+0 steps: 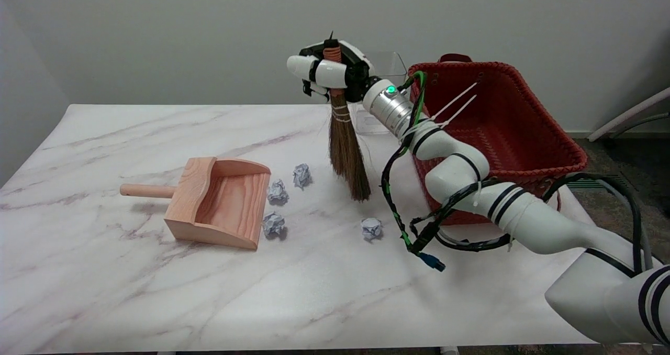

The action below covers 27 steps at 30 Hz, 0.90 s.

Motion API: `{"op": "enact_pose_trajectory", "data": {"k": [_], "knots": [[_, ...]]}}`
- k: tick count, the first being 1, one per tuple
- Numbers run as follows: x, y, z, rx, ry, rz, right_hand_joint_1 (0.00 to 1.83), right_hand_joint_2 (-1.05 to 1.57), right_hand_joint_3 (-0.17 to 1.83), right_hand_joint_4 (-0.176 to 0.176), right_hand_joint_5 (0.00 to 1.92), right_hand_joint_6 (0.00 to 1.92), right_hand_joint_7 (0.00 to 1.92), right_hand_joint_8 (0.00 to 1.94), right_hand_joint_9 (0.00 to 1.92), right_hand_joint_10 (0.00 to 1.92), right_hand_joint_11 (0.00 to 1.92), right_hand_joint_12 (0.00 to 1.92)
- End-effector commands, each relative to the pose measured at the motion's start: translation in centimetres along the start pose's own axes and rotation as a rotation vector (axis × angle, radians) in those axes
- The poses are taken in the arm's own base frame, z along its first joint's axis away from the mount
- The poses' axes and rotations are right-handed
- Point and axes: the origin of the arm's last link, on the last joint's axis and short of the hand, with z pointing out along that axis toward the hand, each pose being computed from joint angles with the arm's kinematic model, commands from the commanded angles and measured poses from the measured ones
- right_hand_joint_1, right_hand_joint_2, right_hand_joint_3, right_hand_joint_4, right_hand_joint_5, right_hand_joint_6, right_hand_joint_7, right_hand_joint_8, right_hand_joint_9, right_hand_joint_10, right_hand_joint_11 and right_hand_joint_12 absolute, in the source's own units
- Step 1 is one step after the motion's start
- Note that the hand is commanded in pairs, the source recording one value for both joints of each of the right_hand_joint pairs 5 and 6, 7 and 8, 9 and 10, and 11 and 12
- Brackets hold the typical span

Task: Sweep the paper ball into the dustpan.

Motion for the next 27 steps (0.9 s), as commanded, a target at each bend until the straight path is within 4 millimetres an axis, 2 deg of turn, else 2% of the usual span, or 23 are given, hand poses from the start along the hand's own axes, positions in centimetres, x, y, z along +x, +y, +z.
{"op": "enact_pose_trajectory", "data": {"k": [1, 8, 17, 21, 27], "knots": [[-4.9, 5.0, 1.1, -0.067, -0.073, -0.069, 1.18, 1.54, 0.35, 0.0, 1.92, 1.92, 1.92, 1.92, 1.85, 1.85, 1.73, 1.73], [-8.2, 5.4, 1.2, -0.057, -0.083, 0.084, 1.17, 1.53, 0.35, 0.0, 1.92, 1.92, 1.92, 1.92, 1.85, 1.85, 1.73, 1.73], [-14.8, 4.0, 2.5, -0.066, -0.137, 0.285, 1.16, 1.57, 0.36, 0.0, 1.92, 1.92, 1.92, 1.92, 1.87, 1.87, 1.75, 1.75], [-16.2, 4.0, 3.0, -0.095, -0.141, 0.349, 1.16, 1.57, 0.36, 0.0, 1.92, 1.92, 1.92, 1.92, 1.88, 1.88, 1.76, 1.76], [-17.3, 2.2, 4.2, -0.077, -0.158, 0.39, 1.15, 1.57, 0.37, 0.0, 1.92, 1.92, 1.92, 1.92, 1.89, 1.89, 1.78, 1.78]]}}
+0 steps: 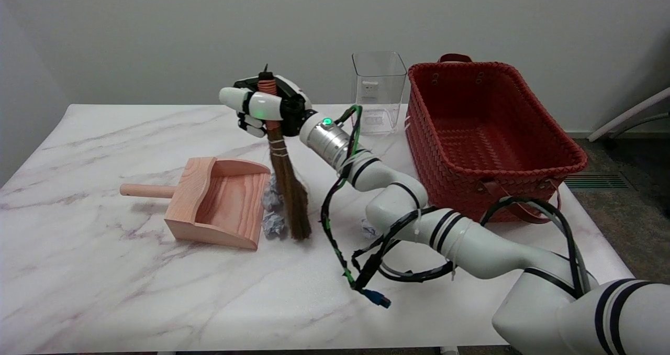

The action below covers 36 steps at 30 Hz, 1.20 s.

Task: Sweep the paper ball into the dustpan.

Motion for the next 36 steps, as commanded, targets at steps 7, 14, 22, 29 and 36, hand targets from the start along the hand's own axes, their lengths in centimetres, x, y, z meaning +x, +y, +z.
{"op": "enact_pose_trajectory", "data": {"k": [7, 14, 22, 29, 36], "knots": [[-7.9, -1.2, 3.9, -0.018, -0.072, 0.225, 1.15, 1.57, 0.36, 0.0, 1.92, 1.92, 1.92, 1.92, 1.89, 1.89, 1.79, 1.79], [-7.9, -2.3, 5.7, 0.01, -0.065, 0.213, 1.15, 1.57, 0.36, 0.0, 1.92, 1.92, 1.92, 1.92, 1.89, 1.89, 1.79, 1.79], [-5.7, -3.4, 5.3, 0.048, -0.034, 0.201, 1.15, 1.57, 0.36, 0.0, 1.92, 1.92, 1.92, 1.92, 1.9, 1.9, 1.8, 1.8], [-2.9, -6.1, 5.6, 0.142, -0.003, 0.154, 1.15, 1.57, 0.37, 0.0, 1.92, 1.92, 1.92, 1.92, 1.9, 1.9, 1.8, 1.8], [1.9, -11.3, 3.0, 0.245, -0.001, -0.089, 1.16, 1.57, 0.39, 0.0, 1.92, 1.92, 1.92, 1.92, 1.9, 1.9, 1.81, 1.81]]}}
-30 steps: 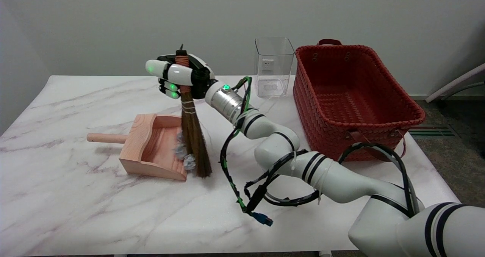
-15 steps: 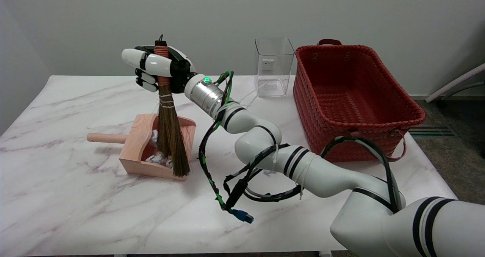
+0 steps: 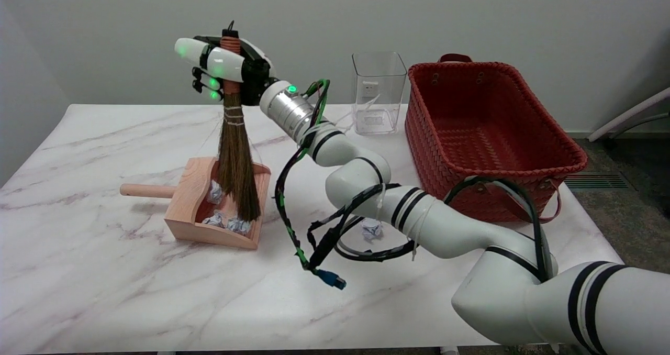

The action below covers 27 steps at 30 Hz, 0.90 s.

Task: Sweep the paper ball into the dustpan.

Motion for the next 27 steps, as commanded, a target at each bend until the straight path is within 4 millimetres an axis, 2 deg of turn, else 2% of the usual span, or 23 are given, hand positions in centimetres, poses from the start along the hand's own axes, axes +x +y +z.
{"op": "enact_pose_trajectory", "data": {"k": [1, 3, 7, 10, 15, 21, 24, 27], "knots": [[5.8, -10.0, -2.6, 0.193, -0.001, -0.331, 1.16, 1.57, 0.39, 0.0, 1.92, 1.92, 1.92, 1.92, 1.9, 1.9, 1.81, 1.81], [7.1, -11.3, -4.7, 0.182, 0.008, -0.411, 1.16, 1.57, 0.4, 0.0, 1.92, 1.92, 1.92, 1.92, 1.91, 1.91, 1.81, 1.81], [7.2, -13.7, -8.9, 0.148, 0.026, -0.502, 1.16, 1.57, 0.4, 0.0, 1.92, 1.92, 1.92, 1.92, 1.91, 1.91, 1.82, 1.82], [7.7, -14.0, -12.3, 0.134, 0.069, -0.522, 1.16, 1.57, 0.4, 0.0, 1.92, 1.92, 1.92, 1.92, 1.91, 1.91, 1.82, 1.82], [8.2, -12.6, -16.1, 0.065, 0.123, -0.506, 1.16, 1.57, 0.39, 0.0, 1.92, 1.92, 1.92, 1.92, 1.91, 1.91, 1.82, 1.82], [8.8, -9.8, -18.5, 0.0, 0.149, -0.542, 1.16, 1.57, 0.39, 0.0, 1.92, 1.92, 1.92, 1.92, 1.91, 1.91, 1.82, 1.82], [9.2, -8.9, -19.5, -0.008, 0.159, -0.584, 1.16, 1.57, 0.39, 0.0, 1.92, 1.92, 1.92, 1.92, 1.91, 1.91, 1.82, 1.82], [10.0, -8.9, -20.2, -0.004, 0.182, -0.642, 1.16, 1.57, 0.39, 0.0, 1.92, 1.92, 1.92, 1.92, 1.91, 1.91, 1.83, 1.83]]}}
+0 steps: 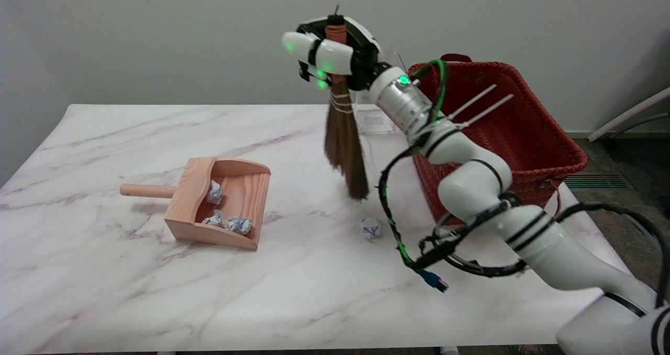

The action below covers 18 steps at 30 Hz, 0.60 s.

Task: Sweep the paper ball into the dustpan.

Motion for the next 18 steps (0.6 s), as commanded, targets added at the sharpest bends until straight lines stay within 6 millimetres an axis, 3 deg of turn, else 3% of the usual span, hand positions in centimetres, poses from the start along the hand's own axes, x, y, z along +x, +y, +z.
{"op": "enact_pose_trajectory", "data": {"k": [1, 5, 18], "knots": [[3.2, 0.2, -9.1, -0.097, 0.067, -0.311, 1.17, 1.57, 0.39, 0.0, 1.92, 1.92, 1.92, 1.92, 1.91, 1.91, 1.83, 1.83], [3.5, -0.1, -9.4, -0.094, 0.064, -0.353, 1.17, 1.57, 0.39, 0.0, 1.92, 1.92, 1.92, 1.92, 1.91, 1.91, 1.83, 1.83], [2.0, 0.7, -9.5, -0.091, 0.013, -0.335, 1.17, 1.57, 0.36, 0.0, 1.92, 1.92, 1.92, 1.92, 1.91, 1.91, 1.82, 1.82]]}}
